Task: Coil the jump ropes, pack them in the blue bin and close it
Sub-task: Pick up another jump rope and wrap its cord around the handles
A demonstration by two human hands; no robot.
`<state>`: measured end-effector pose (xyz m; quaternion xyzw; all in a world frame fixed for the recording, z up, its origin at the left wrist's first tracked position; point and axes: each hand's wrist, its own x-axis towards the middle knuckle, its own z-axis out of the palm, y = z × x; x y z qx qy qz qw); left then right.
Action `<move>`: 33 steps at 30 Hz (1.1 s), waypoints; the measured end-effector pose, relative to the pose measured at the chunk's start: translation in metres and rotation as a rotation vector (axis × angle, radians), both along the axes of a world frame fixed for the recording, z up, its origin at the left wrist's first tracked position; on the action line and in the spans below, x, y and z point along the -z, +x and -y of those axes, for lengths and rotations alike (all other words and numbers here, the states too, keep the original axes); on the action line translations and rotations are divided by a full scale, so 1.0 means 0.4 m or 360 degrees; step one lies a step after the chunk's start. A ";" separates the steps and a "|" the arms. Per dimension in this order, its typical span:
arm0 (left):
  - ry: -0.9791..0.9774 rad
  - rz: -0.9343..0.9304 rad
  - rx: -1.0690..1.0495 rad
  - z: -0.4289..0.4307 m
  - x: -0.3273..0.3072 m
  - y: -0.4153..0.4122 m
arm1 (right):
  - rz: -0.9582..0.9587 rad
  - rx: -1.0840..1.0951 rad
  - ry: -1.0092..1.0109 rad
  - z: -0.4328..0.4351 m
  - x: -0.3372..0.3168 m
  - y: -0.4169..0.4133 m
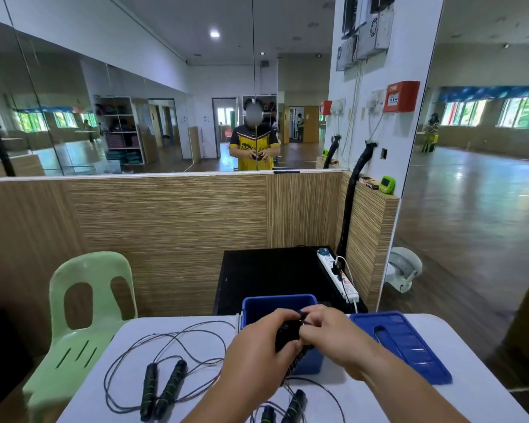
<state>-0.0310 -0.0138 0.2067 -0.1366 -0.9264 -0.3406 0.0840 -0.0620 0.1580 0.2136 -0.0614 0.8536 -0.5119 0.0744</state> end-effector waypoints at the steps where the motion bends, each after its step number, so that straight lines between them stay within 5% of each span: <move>1: -0.0013 -0.0021 -0.0010 -0.002 -0.002 -0.002 | -0.0061 -0.0005 0.0059 -0.006 0.000 -0.001; 11: -0.0058 -0.0032 0.0016 -0.019 -0.002 -0.007 | -0.1365 -0.0045 0.1220 -0.014 0.028 0.020; 16: -0.0073 -0.0010 -0.0007 -0.022 0.013 -0.009 | -0.1552 -0.0094 0.1536 -0.014 0.031 0.012; 21: -0.0152 0.0024 0.0003 -0.019 0.023 -0.018 | -0.1346 0.0060 0.1095 -0.008 -0.003 0.020; 28: -0.0198 0.0112 -0.0022 -0.021 0.041 -0.028 | -0.0242 0.0236 -0.0181 0.035 -0.064 0.046; 33: -0.0132 0.0092 0.0009 -0.018 0.031 -0.028 | -0.0042 0.0278 -0.0430 0.046 -0.077 0.033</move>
